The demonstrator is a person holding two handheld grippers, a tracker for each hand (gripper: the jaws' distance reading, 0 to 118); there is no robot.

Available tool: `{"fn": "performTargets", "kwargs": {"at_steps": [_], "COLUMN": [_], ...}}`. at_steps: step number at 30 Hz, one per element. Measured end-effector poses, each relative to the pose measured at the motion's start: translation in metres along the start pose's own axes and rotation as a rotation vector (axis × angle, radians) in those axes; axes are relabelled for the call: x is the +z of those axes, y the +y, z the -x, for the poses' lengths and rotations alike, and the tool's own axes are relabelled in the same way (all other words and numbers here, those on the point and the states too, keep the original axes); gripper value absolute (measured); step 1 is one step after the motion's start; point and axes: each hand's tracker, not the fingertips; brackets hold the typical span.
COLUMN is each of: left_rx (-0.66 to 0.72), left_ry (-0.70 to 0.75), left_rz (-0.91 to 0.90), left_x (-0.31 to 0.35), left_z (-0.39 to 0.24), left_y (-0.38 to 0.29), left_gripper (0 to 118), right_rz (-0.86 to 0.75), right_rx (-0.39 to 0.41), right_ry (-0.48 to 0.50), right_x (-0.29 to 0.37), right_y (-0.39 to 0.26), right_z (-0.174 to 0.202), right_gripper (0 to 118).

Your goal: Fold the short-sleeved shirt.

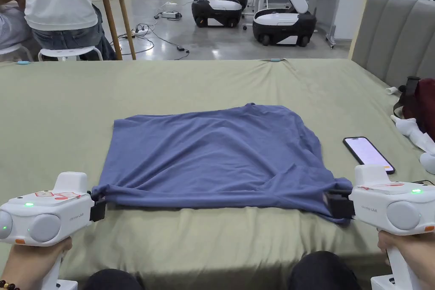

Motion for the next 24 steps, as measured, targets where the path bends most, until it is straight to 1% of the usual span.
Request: {"fn": "performTargets", "kwargs": {"at_steps": [1, 3, 5, 6, 7, 8, 9, 10, 11, 12, 14, 16, 18, 21, 24], "left_rx": [-0.001, -0.005, -0.011, -0.015, -0.017, -0.018, -0.014, -0.009, -0.007, -0.007, -0.014, -0.021, 0.015, 0.055, 0.051], "left_ry": [-0.001, -0.001, -0.003, -0.001, -0.001, 0.0, -0.002, -0.007, -0.009, -0.01, -0.016, -0.021, -0.035, -0.038, -0.017], "left_rz": [-0.002, -0.003, -0.003, 0.002, 0.006, 0.009, 0.013, 0.015, 0.015, 0.016, 0.019, 0.018, -0.01, -0.037, -0.05], "left_x": [0.0, 0.001, 0.0, -0.002, -0.003, -0.003, -0.004, -0.004, -0.004, -0.004, -0.003, -0.003, -0.002, -0.012, -0.034], "left_z": [0.0, -0.001, -0.001, -0.001, -0.001, -0.001, 0.0, 0.0, 0.0, 0.001, 0.003, 0.005, 0.008, 0.012, 0.011], "left_y": [0.0, 0.001, 0.002, 0.002, 0.002, 0.002, 0.002, 0.001, 0.001, 0.002, 0.005, 0.013, 0.03, 0.062, 0.094], "left_gripper": [4, 4, 4, 4, 4, 4, 4, 4, 4, 4, 4, 4, 4, 4, 4], "right_rz": [0.022, 0.025, 0.063, 0.084, 0.103, 0.122, 0.137, 0.111, 0.118, 0.123, 0.081, 0.048, 0.001, -0.032, -0.059], "right_rx": [0.006, 0.021, 0.036, 0.045, 0.049, 0.05, 0.036, -0.011, -0.039, -0.003, 0.045, 0.051, 0.055, 0.064, 0.06], "right_ry": [-0.003, 0.003, -0.009, -0.008, -0.004, 0.005, 0.049, 0.118, 0.095, 0.07, 0.053, 0.044, 0.043, 0.016, -0.001], "right_x": [-0.002, -0.006, -0.016, -0.022, -0.025, -0.029, -0.032, -0.032, -0.034, -0.033, -0.029, -0.025, -0.025, -0.045, -0.077], "right_y": [-0.002, -0.007, -0.01, -0.012, -0.013, -0.015, -0.016, -0.016, -0.015, -0.011, -0.005, 0.009, 0.033, 0.074, 0.114], "right_z": [0.001, 0.001, 0.0, -0.001, -0.002, -0.003, -0.005, -0.007, -0.01, -0.008, -0.008, -0.007, -0.011, -0.018, -0.018], "right_gripper": [105, 89, 87, 84, 77, 64, 31, 11, 11, 10, 10, 10, 10, 10, 10]}}
